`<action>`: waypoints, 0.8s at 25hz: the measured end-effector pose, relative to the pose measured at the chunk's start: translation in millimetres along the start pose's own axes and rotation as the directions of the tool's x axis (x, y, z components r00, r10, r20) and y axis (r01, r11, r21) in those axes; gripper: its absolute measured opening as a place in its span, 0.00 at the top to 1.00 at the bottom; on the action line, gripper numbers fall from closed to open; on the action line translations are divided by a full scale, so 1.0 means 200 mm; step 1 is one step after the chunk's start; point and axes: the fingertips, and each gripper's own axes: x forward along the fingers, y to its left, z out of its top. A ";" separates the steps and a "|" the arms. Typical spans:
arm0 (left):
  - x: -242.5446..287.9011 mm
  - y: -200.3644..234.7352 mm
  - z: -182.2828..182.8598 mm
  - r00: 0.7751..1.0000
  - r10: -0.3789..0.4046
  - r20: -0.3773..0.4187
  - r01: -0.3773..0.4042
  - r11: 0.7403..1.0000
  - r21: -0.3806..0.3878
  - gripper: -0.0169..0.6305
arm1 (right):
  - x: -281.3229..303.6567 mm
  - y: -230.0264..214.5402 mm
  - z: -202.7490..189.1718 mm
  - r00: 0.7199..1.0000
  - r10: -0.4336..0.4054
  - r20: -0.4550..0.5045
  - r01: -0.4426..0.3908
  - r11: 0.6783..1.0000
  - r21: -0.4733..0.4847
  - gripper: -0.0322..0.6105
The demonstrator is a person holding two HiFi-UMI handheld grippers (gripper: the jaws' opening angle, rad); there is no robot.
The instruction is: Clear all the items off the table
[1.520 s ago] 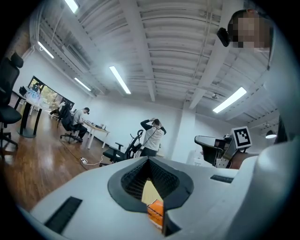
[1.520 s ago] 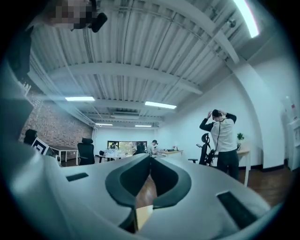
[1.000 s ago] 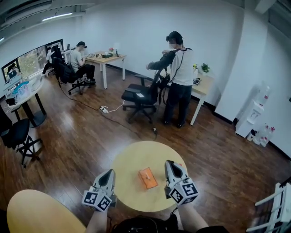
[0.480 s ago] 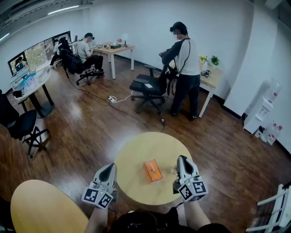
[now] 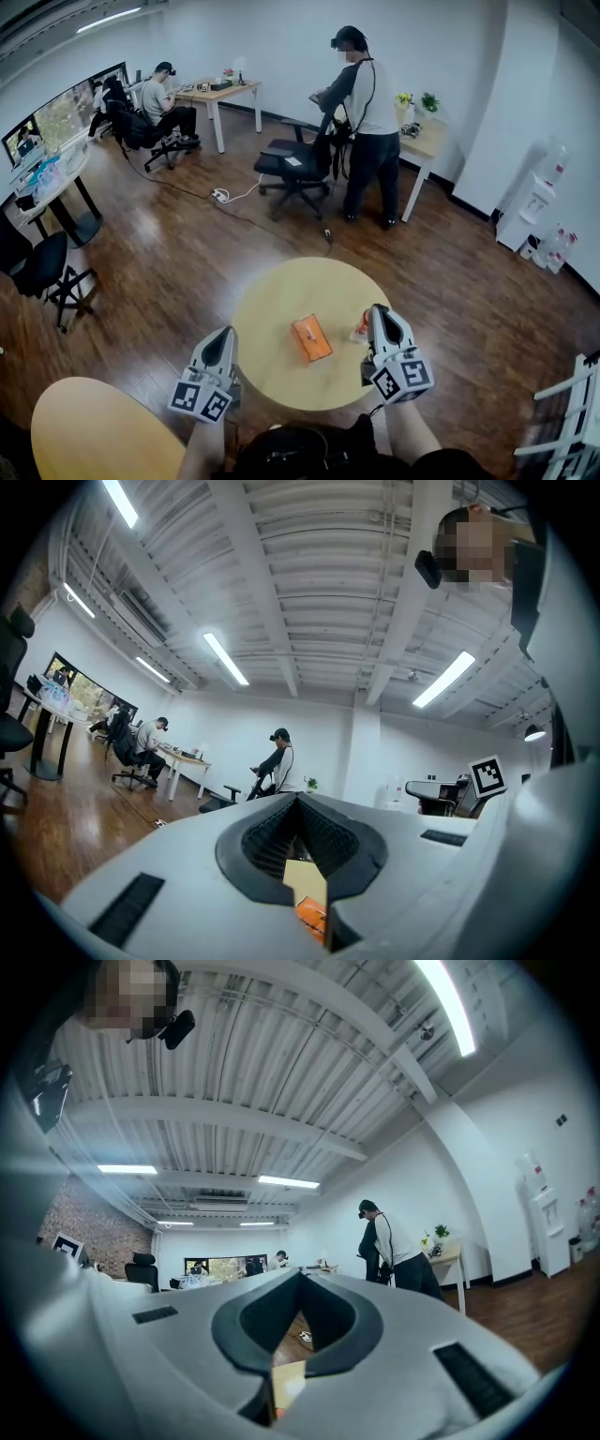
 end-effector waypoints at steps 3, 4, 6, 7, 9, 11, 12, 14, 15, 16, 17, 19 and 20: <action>0.02 -0.02 -0.01 1.000 -0.009 -0.003 0.009 1.000 -0.005 0.99 | -0.02 -0.04 0.00 1.000 -0.019 0.002 0.018 1.000 0.013 0.95; 0.02 -0.02 -0.01 1.000 -0.013 -0.005 0.013 1.000 -0.005 0.99 | -0.02 -0.05 -0.01 1.000 -0.021 0.003 0.021 1.000 0.013 0.95; 0.02 -0.03 -0.02 1.000 -0.020 -0.009 0.020 1.000 -0.007 0.99 | -0.02 -0.05 -0.01 1.000 -0.022 0.004 0.022 1.000 0.007 0.95; 0.02 -0.03 -0.02 1.000 -0.021 -0.008 0.021 1.000 -0.011 0.99 | -0.03 -0.04 -0.01 1.000 -0.023 0.003 0.023 1.000 0.002 0.95; 0.02 -0.02 -0.02 1.000 -0.014 -0.003 0.013 1.000 -0.018 0.99 | -0.03 -0.04 -0.01 1.000 -0.027 -0.002 0.027 1.000 -0.008 0.95; 0.01 -0.01 -0.03 1.000 -0.003 0.001 0.003 1.000 -0.022 0.99 | -0.03 -0.04 -0.01 1.000 -0.027 -0.008 0.027 1.000 -0.013 0.95; 0.01 0.00 -0.03 1.000 0.001 0.002 -0.001 1.000 -0.024 0.99 | -0.03 -0.04 -0.02 1.000 -0.024 -0.010 0.024 1.000 -0.012 0.95; 0.00 0.00 -0.04 1.000 0.007 0.001 -0.007 1.000 -0.028 0.99 | -0.04 -0.05 -0.04 1.000 -0.021 -0.017 0.020 1.000 -0.009 0.95; 0.00 0.00 -0.04 1.000 0.010 -0.001 -0.010 1.000 -0.030 0.99 | -0.04 -0.04 -0.04 1.000 -0.019 -0.025 0.019 1.000 -0.009 0.95; 0.00 0.00 -0.04 1.000 0.012 -0.002 -0.012 0.999 -0.031 0.99 | -0.04 -0.04 -0.04 0.999 -0.018 -0.033 0.018 1.000 -0.010 0.95; 0.00 0.00 -0.04 1.000 0.014 -0.004 -0.014 0.999 -0.032 0.99 | -0.04 -0.04 -0.04 0.999 -0.018 -0.041 0.017 1.000 -0.012 0.95; 0.00 0.00 -0.04 1.000 0.019 -0.008 -0.019 0.999 -0.032 0.99 | -0.03 -0.03 -0.05 0.999 -0.016 -0.051 0.015 1.000 -0.018 0.95; 0.00 -0.01 -0.04 1.000 0.021 -0.010 -0.021 0.999 -0.033 0.99 | -0.03 -0.04 -0.05 0.998 -0.016 -0.054 0.015 1.000 -0.019 0.95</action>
